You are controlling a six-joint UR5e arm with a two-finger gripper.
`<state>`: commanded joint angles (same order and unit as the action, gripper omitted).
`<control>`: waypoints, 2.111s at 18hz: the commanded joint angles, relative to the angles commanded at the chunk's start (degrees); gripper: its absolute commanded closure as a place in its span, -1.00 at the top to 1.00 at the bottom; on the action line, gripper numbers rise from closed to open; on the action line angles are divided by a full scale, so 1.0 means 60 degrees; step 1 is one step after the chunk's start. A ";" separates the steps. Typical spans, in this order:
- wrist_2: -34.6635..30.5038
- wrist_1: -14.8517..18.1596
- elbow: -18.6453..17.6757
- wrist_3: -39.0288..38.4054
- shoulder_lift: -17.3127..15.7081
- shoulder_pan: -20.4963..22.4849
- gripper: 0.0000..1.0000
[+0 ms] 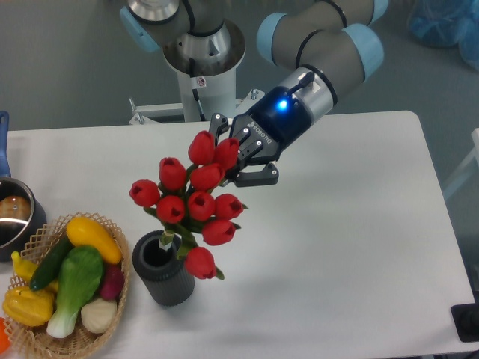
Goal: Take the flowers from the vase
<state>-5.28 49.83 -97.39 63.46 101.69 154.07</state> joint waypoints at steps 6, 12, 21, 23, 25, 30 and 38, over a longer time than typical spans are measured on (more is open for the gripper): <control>0.0397 0.0000 0.0176 -0.0161 0.0000 0.0439 -1.00; -0.0842 -0.0073 0.0835 -0.0044 0.0073 0.0894 -1.00; -0.5280 -0.0015 0.0968 0.1697 0.0190 0.1318 -1.00; -0.6511 0.0000 0.0865 0.2079 0.0176 0.1406 -1.00; -0.7262 0.0029 0.0880 0.2080 0.0176 0.1611 -1.00; -0.9076 0.0059 0.1084 0.2298 0.0278 0.1686 -1.00; -1.1625 0.0862 0.1348 0.2388 0.0308 0.1014 -1.00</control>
<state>-75.03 55.01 -89.30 77.78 103.54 160.15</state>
